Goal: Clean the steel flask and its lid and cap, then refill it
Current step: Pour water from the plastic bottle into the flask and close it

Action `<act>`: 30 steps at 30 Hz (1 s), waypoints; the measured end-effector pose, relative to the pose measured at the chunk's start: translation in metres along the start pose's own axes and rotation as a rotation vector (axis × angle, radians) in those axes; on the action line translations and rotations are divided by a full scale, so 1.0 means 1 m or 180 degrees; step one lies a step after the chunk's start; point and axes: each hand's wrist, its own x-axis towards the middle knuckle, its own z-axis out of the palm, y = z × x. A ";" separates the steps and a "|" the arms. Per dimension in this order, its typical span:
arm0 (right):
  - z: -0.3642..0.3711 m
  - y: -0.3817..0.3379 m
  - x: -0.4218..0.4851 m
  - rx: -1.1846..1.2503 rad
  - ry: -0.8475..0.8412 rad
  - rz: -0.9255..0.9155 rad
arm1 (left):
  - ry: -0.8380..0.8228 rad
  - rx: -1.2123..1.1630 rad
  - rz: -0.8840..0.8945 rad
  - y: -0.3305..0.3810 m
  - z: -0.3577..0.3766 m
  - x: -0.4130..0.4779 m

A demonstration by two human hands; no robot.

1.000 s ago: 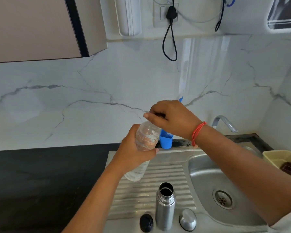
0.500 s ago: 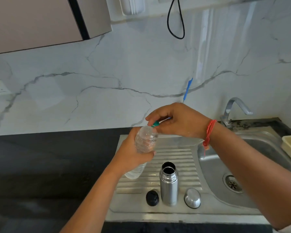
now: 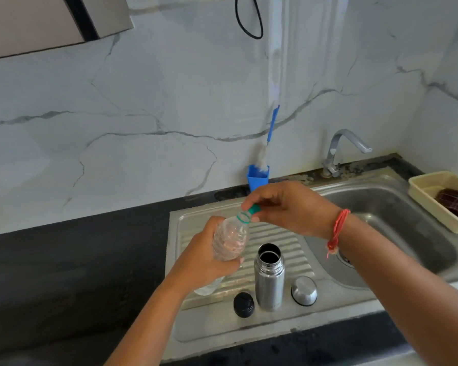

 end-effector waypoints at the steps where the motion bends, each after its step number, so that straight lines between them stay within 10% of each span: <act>1: 0.002 0.004 -0.004 0.0064 0.0087 0.0094 | -0.0043 0.0038 0.0019 -0.003 0.000 0.001; 11: 0.040 0.046 -0.057 0.0617 0.1069 0.1522 | -0.0545 0.0892 0.0226 -0.017 0.009 0.006; 30: 0.092 0.088 -0.078 -0.0768 0.0571 0.1159 | -0.0675 0.2460 0.0669 -0.009 -0.008 0.018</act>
